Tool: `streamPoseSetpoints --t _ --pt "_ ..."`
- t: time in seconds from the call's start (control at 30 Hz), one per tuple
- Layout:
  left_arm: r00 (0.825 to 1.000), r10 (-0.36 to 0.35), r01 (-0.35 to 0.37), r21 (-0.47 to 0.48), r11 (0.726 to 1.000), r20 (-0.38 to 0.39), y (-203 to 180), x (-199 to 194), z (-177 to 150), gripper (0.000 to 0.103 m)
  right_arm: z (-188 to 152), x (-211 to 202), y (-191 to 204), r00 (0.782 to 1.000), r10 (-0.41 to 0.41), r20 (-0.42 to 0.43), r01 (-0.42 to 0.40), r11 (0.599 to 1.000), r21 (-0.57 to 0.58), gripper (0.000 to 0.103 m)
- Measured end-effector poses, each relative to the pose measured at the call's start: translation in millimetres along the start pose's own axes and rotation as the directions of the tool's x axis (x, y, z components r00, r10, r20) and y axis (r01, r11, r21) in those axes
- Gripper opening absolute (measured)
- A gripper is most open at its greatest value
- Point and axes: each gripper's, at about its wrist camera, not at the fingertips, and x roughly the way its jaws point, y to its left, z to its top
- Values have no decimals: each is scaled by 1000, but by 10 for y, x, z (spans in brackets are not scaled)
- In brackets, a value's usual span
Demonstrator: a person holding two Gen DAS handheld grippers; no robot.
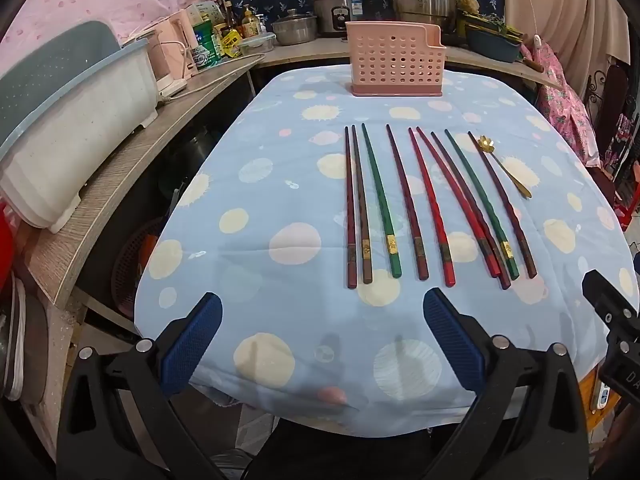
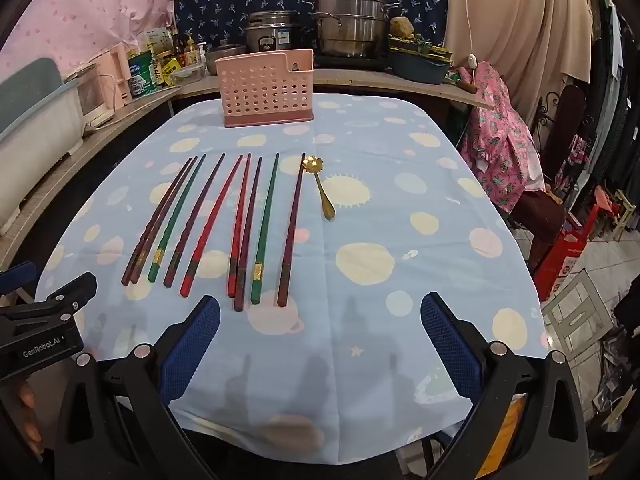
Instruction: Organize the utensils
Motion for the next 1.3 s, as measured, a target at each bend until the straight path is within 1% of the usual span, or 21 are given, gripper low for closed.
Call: streamPoseSetpoints --t 0.13,0.37,0.4,0.5,1.03,1.3 --pt "1000 13 -13 4 1000 8 -22 -29 9 96 -10 -9 -4 1000 5 1 -5 1000 0 96" --pt "1000 8 -8 4 1000 10 -51 -81 -3 96 15 -14 28 1000 0 -1 0 1000 -6 96" --pt "1000 6 -5 -3 1000 9 13 -33 -3 96 23 -16 28 1000 1 -1 -1 1000 -6 96" --pt "1000 4 -4 -5 1000 8 32 -28 -21 96 16 -60 83 1000 2 2 -2 1000 -8 96" --pt "1000 -16 16 3 1000 11 -11 -66 -59 96 -9 -62 79 1000 3 10 -3 1000 -23 96" --pt "1000 -12 12 5 1000 7 -28 -58 -76 96 -12 -61 76 1000 5 13 -5 1000 -22 96"
